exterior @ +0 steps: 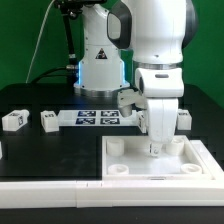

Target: Assemble one leg

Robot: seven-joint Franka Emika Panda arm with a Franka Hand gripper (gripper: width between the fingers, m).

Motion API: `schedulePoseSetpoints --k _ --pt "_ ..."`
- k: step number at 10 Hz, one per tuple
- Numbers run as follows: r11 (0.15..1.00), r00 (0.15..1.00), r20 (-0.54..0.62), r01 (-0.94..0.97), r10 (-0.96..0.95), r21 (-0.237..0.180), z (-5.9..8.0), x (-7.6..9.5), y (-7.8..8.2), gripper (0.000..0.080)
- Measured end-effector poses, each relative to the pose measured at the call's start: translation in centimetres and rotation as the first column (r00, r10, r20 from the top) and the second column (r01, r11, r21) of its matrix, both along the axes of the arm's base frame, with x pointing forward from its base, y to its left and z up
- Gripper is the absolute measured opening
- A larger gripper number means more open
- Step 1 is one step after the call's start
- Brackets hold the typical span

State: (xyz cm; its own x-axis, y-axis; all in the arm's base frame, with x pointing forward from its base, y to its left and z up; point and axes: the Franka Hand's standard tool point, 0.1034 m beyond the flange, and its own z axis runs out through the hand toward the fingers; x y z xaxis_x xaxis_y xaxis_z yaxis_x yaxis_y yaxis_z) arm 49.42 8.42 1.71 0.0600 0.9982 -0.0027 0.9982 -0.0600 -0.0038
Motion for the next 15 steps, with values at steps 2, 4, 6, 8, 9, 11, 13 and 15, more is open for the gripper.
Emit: schedulePoseSetpoints --k 2,4,6,8,9,11,13,15 --pt "0.996 0.996 0.009 0.083 -0.083 -0.011 2.2 -1.2 -0.1 0.0649" --pt "0.985 0.985 -0.004 0.171 -0.171 -0.029 3.2 -2.2 0.2 0.0649" --pt "0.982 0.982 -0.007 0.189 -0.189 -0.029 3.1 -2.3 0.2 0.0649" --pt "0.935 0.935 -0.005 0.354 -0.355 -0.026 3.0 -2.3 0.3 0.0649" --pt "0.913 0.913 -0.007 0.407 -0.407 -0.027 3.0 -2.4 0.2 0.0649" --pt "0.708 0.707 -0.035 0.705 -0.706 -0.030 2.4 -4.1 0.4 0.0649" --pt "0.506 0.505 -0.045 0.861 -0.862 -0.040 2.4 -5.0 1.3 0.0649" --pt "0.343 0.340 -0.058 0.938 -0.939 -0.046 2.5 -5.1 1.7 0.0649"
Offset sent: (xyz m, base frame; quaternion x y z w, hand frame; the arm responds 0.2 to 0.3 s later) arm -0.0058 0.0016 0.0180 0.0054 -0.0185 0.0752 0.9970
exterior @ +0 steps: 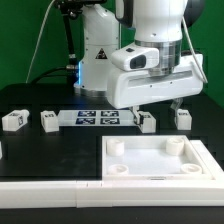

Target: Assemble one leg

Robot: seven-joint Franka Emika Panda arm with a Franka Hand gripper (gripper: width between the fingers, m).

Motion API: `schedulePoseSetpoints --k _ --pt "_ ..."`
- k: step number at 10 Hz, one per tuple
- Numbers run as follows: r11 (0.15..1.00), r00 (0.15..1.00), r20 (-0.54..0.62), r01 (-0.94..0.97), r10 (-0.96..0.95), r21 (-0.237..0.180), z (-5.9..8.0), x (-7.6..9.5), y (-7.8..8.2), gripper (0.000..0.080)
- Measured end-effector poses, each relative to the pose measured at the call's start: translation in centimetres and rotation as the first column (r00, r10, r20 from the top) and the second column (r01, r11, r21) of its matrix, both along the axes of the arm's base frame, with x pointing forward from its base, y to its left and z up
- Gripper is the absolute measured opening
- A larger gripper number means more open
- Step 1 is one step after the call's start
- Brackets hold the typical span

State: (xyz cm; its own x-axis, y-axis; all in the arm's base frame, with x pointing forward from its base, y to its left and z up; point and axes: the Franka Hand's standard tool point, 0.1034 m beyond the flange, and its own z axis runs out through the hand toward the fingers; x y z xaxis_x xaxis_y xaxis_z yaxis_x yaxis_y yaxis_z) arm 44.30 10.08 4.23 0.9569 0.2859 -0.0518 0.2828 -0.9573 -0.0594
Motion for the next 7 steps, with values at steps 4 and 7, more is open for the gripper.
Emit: schedulePoseSetpoints --k 4,7 --pt "0.983 0.983 -0.010 0.182 -0.182 -0.004 0.0 -0.1 0.3 0.0649" --pt "0.978 0.978 -0.016 0.208 -0.208 -0.006 -0.3 -1.8 4.0 0.0649"
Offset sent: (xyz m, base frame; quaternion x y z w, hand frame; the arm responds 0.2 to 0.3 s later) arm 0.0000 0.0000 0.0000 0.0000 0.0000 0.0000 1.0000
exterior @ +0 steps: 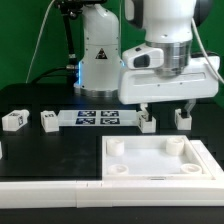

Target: Assemble one leg

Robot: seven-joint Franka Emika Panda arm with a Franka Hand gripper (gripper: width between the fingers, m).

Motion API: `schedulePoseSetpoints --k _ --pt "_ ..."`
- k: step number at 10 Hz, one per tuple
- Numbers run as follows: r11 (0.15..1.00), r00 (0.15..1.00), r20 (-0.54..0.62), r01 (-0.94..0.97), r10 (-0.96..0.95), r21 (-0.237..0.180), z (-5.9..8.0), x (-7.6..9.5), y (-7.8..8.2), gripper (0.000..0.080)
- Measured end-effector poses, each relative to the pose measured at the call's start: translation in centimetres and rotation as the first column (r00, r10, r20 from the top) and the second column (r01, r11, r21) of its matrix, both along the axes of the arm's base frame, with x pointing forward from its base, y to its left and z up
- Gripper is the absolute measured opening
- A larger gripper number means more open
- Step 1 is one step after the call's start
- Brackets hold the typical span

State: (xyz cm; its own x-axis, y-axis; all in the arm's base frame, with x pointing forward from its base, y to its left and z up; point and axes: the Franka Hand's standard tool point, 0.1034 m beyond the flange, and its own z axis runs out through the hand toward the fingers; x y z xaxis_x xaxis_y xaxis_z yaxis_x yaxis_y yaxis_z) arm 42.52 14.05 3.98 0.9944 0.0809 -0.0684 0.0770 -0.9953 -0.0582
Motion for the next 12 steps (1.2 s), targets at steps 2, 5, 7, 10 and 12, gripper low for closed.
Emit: schedulePoseSetpoints --k 2,5,7,10,12 --pt "1.000 1.000 0.003 -0.018 0.018 0.000 0.3 -0.6 0.7 0.0649" --pt "1.000 1.000 0.001 -0.020 0.020 0.000 0.3 -0.6 0.7 0.0649" --pt "1.000 1.000 0.013 -0.010 0.009 0.004 0.0 -1.5 1.4 0.0649" --pt "1.000 1.000 -0.004 -0.027 0.027 -0.001 -0.6 -4.3 4.6 0.0649" --pt "0.999 0.998 -0.041 -0.041 0.040 -0.013 -0.6 -4.5 4.5 0.0649"
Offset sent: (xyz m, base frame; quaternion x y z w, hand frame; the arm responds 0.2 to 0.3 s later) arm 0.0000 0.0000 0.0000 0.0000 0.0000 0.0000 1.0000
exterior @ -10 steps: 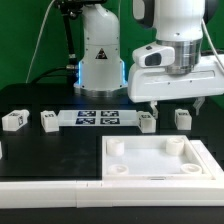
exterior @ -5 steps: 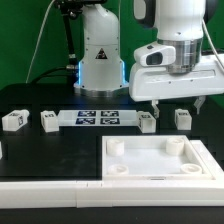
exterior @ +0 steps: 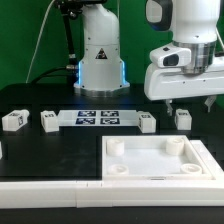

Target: Assemble one leg

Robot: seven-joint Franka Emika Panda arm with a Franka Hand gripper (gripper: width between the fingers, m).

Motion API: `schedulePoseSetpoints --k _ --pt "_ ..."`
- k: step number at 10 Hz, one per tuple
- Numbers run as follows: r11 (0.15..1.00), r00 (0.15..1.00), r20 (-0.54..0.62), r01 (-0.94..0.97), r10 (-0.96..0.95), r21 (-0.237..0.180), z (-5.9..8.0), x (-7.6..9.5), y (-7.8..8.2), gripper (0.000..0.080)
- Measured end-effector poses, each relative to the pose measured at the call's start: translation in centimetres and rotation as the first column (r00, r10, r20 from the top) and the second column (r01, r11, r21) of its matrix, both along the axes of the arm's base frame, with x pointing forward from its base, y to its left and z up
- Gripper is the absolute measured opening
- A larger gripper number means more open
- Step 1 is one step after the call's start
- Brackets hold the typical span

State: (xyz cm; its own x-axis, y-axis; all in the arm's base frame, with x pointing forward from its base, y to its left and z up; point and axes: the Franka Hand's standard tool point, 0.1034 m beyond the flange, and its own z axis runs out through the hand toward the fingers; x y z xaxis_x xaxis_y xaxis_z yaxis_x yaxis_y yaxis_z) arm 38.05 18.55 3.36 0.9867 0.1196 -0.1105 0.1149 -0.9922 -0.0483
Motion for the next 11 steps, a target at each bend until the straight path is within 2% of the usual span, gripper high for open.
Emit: schedulePoseSetpoints --k 2,3,4,5,7,9,10,11 --pt "1.000 1.000 -0.017 -0.005 0.005 -0.005 0.0 0.0 -0.1 0.0649" --pt "0.999 0.989 -0.147 -0.026 0.020 -0.041 0.1 -0.7 -0.7 0.0649" --pt "0.998 0.980 -0.199 -0.025 0.014 -0.051 0.1 -0.1 -0.5 0.0649" --pt "0.997 0.954 -0.300 -0.030 0.006 -0.075 -0.2 -0.8 -0.8 0.0649" --pt "0.994 0.899 -0.437 -0.043 -0.006 -0.101 -0.6 -0.9 -0.8 0.0649" --pt "0.988 0.795 -0.606 -0.075 -0.021 -0.132 -0.5 -1.4 -0.9 0.0649" --pt "0.987 0.763 -0.646 -0.083 -0.024 -0.135 -0.8 -1.1 -0.7 0.0649" --pt "0.984 0.699 -0.714 -0.103 -0.033 -0.146 -0.6 -1.8 -0.9 0.0649"
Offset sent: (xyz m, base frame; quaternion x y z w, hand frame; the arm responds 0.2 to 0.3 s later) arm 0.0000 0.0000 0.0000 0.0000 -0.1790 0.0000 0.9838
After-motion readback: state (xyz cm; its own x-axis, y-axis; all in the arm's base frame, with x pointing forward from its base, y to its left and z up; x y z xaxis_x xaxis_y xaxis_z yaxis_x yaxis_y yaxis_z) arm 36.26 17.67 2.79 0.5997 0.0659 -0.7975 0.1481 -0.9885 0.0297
